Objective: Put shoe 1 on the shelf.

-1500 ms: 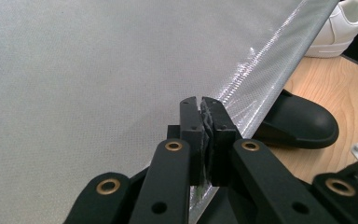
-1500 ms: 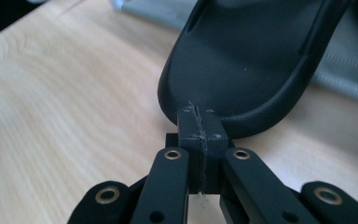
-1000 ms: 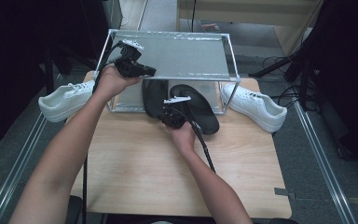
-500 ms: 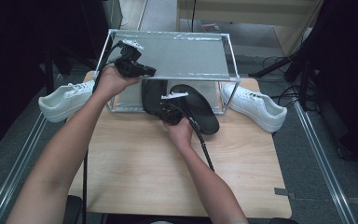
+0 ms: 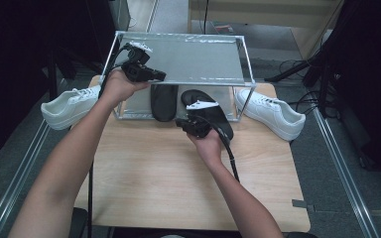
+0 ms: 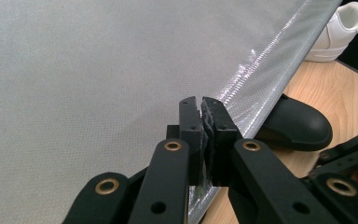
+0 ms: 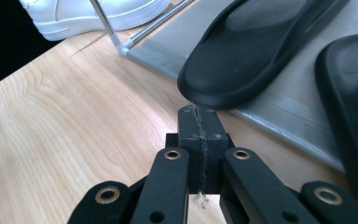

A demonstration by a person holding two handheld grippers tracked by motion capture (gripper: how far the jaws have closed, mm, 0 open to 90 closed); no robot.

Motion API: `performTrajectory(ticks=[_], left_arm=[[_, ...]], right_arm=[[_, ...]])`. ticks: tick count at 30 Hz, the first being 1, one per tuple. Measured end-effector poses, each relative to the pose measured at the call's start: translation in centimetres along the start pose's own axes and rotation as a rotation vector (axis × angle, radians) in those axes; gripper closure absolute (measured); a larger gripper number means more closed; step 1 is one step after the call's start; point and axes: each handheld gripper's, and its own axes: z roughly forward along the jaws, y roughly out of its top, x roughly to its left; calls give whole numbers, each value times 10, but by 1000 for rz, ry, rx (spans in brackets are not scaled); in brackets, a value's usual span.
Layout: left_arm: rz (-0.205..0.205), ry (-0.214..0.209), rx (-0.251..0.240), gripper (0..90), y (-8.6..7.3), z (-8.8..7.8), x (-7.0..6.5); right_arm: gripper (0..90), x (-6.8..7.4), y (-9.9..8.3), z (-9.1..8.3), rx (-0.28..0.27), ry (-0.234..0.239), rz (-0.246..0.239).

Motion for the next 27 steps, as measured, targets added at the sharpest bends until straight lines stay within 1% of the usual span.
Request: performTrajectory(ticks=[3, 5, 8, 10, 11, 12, 13, 14, 17, 18, 21, 25, 27], left_arm=[[1, 3, 2, 875, 0, 0, 0], [1, 3, 2, 875, 0, 0, 0], [0, 4, 1, 874, 0, 0, 0], [0, 4, 1, 871, 0, 0, 0], [0, 3, 2, 870, 0, 0, 0], [0, 3, 2, 869, 0, 0, 0], [1, 4, 4, 869, 1, 0, 0], [1, 6, 4, 869, 1, 0, 0], [1, 8, 5, 869, 1, 0, -1], [2, 8, 4, 869, 1, 0, -1], [2, 9, 5, 868, 1, 0, -1], [-2, 9, 3, 865, 1, 0, -1], [-3, 9, 4, 865, 1, 0, -1]], right_arm=[[900, -2, -4, -12, -3, -3, -10], [900, -5, -7, -20, -2, -4, -4], [900, -10, -11, -32, 0, -15, -11], [900, -14, -15, -40, 0, -19, -3], [900, -17, -17, -43, -1, -20, -1], [900, -17, -17, -43, -1, -20, -1], [900, -23, -21, -50, -2, -32, -4], [900, -25, -23, -53, 0, -41, -10], [898, -35, -29, -61, 4, -59, 2], [888, -37, -32, -64, 3, -68, 0], [861, -44, -39, -72, 8, -76, 0], [817, -51, -47, -84, 7, -82, 16], [809, -53, -51, -90, 10, -83, 26]])
